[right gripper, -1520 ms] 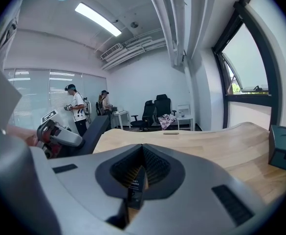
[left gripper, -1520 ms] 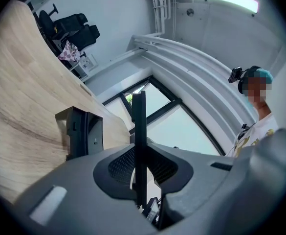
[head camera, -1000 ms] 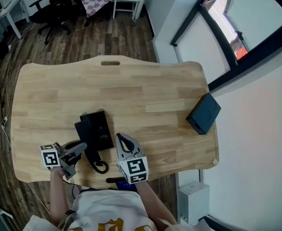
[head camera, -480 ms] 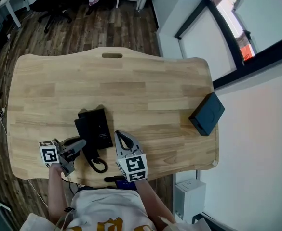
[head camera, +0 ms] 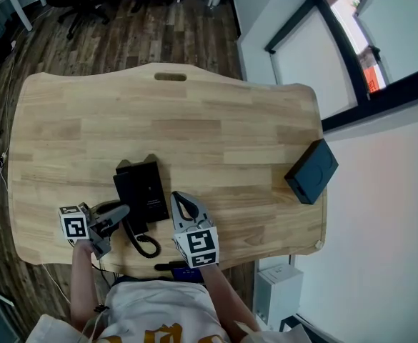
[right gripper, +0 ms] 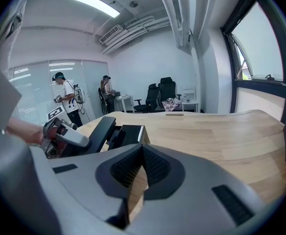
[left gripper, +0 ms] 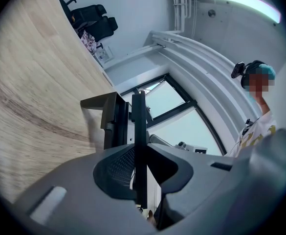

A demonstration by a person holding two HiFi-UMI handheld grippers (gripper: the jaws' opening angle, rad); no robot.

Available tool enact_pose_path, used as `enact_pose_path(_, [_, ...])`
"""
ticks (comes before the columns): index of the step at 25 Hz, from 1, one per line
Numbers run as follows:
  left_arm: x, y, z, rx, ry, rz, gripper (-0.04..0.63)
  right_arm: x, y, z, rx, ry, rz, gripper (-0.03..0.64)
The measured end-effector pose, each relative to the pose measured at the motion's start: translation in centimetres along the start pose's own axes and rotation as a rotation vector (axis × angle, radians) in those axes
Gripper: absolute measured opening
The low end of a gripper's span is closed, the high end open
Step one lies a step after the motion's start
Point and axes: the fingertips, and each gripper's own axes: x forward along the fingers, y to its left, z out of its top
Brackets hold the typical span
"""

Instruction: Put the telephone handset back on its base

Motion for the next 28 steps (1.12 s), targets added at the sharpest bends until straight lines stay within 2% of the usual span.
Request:
enact_pose_path(9, [0.5, 1.3, 0.4, -0.018, 0.006, -0.001, 0.071, 1.2, -0.8, -0.9, 0.007, 0.036, -0.001, 0.006])
enact_pose_path(28, [0.7, 2.4, 0.7, 0.022, 0.029, 0.017, 0.071, 2.3, -0.9, -1.3, 0.021, 0.050, 0.012, 0.006])
